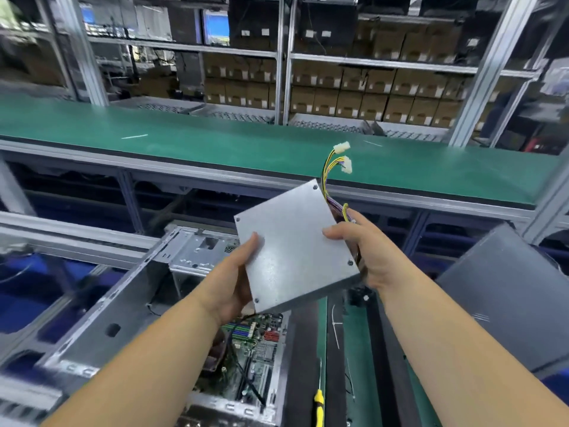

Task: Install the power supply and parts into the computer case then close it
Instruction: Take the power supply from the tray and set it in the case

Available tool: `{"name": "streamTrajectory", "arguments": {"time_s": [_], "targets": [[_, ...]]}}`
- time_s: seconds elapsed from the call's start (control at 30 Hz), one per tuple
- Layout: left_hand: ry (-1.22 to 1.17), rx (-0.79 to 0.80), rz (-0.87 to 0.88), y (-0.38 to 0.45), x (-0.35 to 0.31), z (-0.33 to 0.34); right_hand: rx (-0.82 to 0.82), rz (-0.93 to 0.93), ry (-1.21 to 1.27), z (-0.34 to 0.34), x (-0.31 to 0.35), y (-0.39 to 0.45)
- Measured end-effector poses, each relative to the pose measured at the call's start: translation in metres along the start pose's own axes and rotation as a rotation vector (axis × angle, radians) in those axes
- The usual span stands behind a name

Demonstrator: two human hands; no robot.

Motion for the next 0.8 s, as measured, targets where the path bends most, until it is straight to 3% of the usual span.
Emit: {"name": "streamTrajectory", "arguments": {"time_s": [0.17,0.37,0.8], "targets": [[-0.120,-0.046,0.077,-0.011,-0.019,-0.025,0.104,0.002,0.100,0.039,-0.004,0.002],[0.024,-0.072,0.308,-0.028,-0.055,-0.051,0.219,-0.033,0.017,0.069,0.013,0.008],[0.315,-0.087,0.574,-0.062,-0.096,-0.084,-0.022,-0.154,-0.090,0.107,0.049,0.043]]}}
Point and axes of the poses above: each hand's wrist, its own y-axis towards the middle knuckle, its own z-axis out of the palm, x = y × z, the point moved 6 cm from there along y, towards the middle knuckle, and after that the axes turned 15 degrees about -y, right-handed, at the moved point
